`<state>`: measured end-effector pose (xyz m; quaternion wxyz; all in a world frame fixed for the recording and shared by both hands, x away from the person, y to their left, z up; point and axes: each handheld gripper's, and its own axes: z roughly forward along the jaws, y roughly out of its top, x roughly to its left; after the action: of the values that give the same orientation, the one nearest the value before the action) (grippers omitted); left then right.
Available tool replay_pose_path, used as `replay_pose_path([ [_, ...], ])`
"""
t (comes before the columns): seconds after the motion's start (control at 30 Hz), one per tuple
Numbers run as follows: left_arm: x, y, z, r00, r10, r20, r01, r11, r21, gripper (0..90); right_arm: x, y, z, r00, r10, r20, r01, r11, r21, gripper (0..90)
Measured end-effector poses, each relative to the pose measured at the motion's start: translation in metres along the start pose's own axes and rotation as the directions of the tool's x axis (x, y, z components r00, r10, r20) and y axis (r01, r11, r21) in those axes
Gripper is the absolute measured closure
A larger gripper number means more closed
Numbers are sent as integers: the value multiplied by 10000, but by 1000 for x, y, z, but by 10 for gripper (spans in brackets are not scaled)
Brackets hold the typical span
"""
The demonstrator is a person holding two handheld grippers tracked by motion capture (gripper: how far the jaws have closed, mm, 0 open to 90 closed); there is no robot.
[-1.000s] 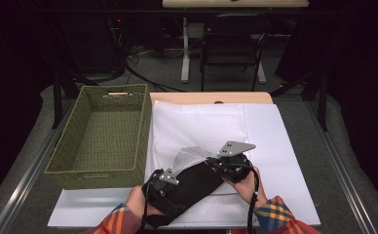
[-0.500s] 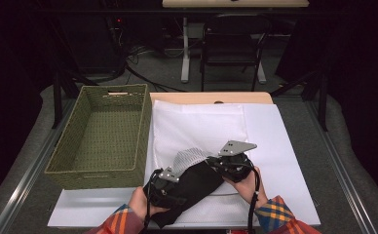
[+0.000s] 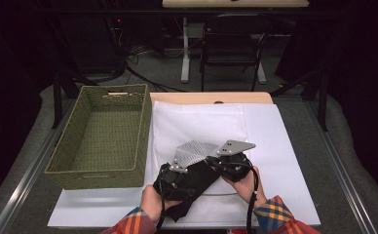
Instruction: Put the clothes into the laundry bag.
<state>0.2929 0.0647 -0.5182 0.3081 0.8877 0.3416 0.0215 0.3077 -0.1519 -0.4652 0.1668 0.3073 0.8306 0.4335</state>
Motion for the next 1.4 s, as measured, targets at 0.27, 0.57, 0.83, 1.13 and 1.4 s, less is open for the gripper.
replay_pose_path([
  [0.27,5,-9,-13,9975,616,338,-619,9980,85,233,1,-2,0,10000,-7,-16,7,10000,70,895],
  [0.57,1,-22,-25,9933,991,588,-1009,9945,285,102,0,-2,-2,10000,-25,23,24,10000,55,895],
  [0.83,2,-28,-14,9860,1578,547,-1615,9842,719,224,1,-3,-1,10000,-28,8,28,10000,38,895],
  [1.13,2,-32,-8,9899,1402,225,-1403,9901,12,601,-1,-3,-2,10000,12,28,-12,10000,26,895],
  [1.4,4,-27,-11,9971,251,720,-235,9995,-231,725,0,-2,-2,10000,23,30,-23,10000,-26,895],
])
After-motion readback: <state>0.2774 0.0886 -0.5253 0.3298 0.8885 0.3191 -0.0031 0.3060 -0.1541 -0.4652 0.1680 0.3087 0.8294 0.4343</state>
